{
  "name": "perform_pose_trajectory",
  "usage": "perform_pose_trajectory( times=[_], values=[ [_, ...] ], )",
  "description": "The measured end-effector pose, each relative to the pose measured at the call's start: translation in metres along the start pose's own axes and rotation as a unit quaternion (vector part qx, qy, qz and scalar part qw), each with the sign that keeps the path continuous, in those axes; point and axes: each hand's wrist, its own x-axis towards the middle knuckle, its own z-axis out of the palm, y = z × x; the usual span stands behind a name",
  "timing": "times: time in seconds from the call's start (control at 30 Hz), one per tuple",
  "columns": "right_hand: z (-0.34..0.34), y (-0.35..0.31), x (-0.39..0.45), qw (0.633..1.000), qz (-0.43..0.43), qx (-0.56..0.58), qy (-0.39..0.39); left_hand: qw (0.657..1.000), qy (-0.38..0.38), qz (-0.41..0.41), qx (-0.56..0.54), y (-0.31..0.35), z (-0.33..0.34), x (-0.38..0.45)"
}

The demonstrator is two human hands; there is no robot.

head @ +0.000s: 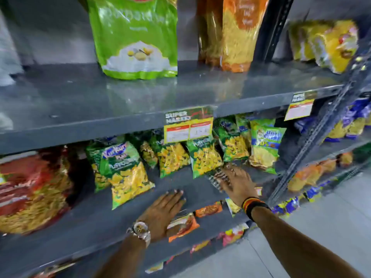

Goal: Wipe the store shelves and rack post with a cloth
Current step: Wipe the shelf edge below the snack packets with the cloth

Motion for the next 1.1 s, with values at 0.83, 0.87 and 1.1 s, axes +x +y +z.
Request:
perform_pose_trajectory(
  times=[0.83, 0.87, 1.1],
  values=[
    [0.041, -0.009, 0.006, 0.997, 0.041, -0.009, 0.063, 0.997, -0.072, -0.024, 0.028, -0.006, 0.021, 0.011],
    [0.039, -0.012, 0.001, 0.998, 0.034, -0.010, 0.061, 0.997, -0.072, -0.025, 0.028, -0.004, 0.019, 0.009],
    [-0.006, -0.075, -0.053, 0.982, 0.003, 0.189, 0.022, 0.999, -0.011, -0.030, 0.018, 0.003, -0.050, -0.060]
  ],
)
